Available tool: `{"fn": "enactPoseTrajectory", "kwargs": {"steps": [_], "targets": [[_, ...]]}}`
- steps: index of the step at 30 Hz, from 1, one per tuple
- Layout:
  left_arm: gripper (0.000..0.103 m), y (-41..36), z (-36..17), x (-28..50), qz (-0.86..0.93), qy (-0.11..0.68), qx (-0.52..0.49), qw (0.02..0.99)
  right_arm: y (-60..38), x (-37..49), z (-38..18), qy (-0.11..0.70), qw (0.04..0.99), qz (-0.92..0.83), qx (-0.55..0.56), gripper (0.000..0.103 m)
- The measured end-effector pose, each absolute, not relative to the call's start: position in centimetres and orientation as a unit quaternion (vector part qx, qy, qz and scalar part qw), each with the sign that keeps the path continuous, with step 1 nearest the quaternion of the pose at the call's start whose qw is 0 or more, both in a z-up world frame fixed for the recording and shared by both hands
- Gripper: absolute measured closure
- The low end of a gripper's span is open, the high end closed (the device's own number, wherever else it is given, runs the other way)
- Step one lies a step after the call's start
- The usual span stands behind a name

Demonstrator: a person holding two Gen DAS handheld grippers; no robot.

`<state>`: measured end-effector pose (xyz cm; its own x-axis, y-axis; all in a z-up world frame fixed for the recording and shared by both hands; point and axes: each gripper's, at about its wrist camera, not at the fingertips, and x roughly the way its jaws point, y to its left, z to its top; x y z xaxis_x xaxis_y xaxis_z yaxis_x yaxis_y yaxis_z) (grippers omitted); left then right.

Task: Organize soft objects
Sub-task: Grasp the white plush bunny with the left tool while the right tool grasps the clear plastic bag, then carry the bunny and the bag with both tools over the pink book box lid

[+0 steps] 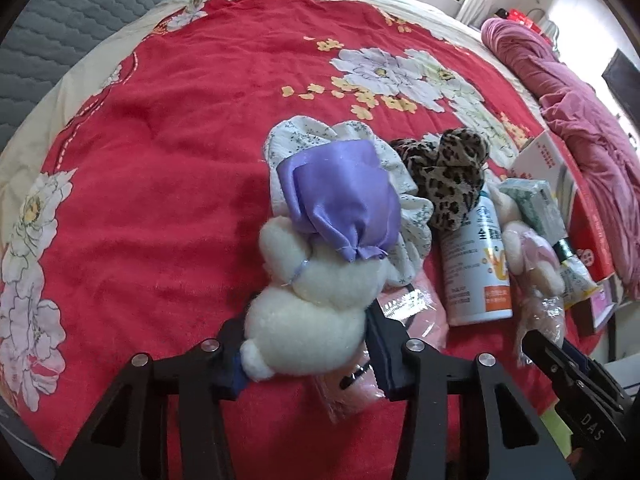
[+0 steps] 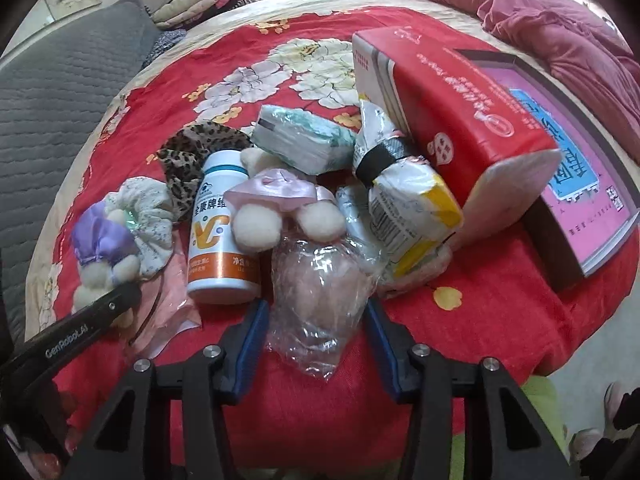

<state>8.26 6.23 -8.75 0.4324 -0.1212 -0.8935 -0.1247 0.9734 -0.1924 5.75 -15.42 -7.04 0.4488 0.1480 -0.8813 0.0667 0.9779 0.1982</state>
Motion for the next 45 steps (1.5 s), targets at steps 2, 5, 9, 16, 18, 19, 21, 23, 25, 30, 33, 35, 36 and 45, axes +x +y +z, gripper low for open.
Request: {"fn": "enactPoseTrajectory", "kwargs": {"steps": [2,5,9,16,18,19,21,23,25,30,33,35,36,45], "targets": [[0.055,6.5,-8.3,7.9,-0.002,0.529,-0.126,0.839,-15.8,5.3,-6.5,0.523,0.846,0.029,0.101,0.055],[0.055,6.9,-7.1,7.3,-0.008,0.518,-0.136,0.845,-16.8,4.5,-5.5,0.515,0.85,0.031,0.103,0.056],[0.055,6.7,-5.1,6.4,-0.018,0.501,-0.14,0.854,-18.0,3.9,-4.0,0.5,0.859,0.029,0.108,0.057],[0.055,4.0,-2.1,5.5,-0.048,0.477,-0.126,0.869,-20.2,3.7,-2.4,0.473,0.871,0.035,0.125,0.06],[0.055,3.3,-1.5,5.3,-0.054,0.475,-0.121,0.87,-20.5,3.9,-2.7,0.477,0.868,0.043,0.132,0.061],[0.055,2.9,-1.3,5.4,-0.059,0.474,-0.121,0.87,-20.5,3.9,-2.8,0.476,0.868,0.047,0.131,0.061],[0.055,1.9,-0.6,5.1,-0.067,0.47,-0.114,0.873,-20.5,3.5,-2.5,0.472,0.871,0.055,0.128,0.062],[0.055,0.7,0.1,5.2,-0.077,0.467,-0.103,0.875,-20.7,3.1,-1.9,0.464,0.873,0.065,0.134,0.062],[0.055,-0.4,0.7,5.3,-0.087,0.465,-0.102,0.875,-20.9,2.5,-0.8,0.451,0.88,0.072,0.131,0.062],[0.055,-4.9,3.0,6.2,-0.128,0.46,-0.091,0.874,-24.4,1.9,2.6,0.412,0.897,0.06,0.147,0.062],[0.055,-8.8,4.5,6.9,-0.162,0.458,-0.083,0.87,-28.7,2.2,4.7,0.384,0.909,0.019,0.161,0.062],[0.055,-11.6,5.1,7.4,-0.179,0.459,-0.07,0.867,-31.8,2.3,5.6,0.371,0.913,-0.004,0.169,0.062],[0.055,-13.5,5.3,7.7,-0.192,0.46,-0.063,0.864,-33.6,2.5,5.9,0.367,0.915,-0.018,0.168,0.062],[0.055,-27.1,2.2,9.8,-0.24,0.497,0.007,0.834,-42.8,5.5,2.7,0.4,0.904,-0.062,0.138,0.062]]}}
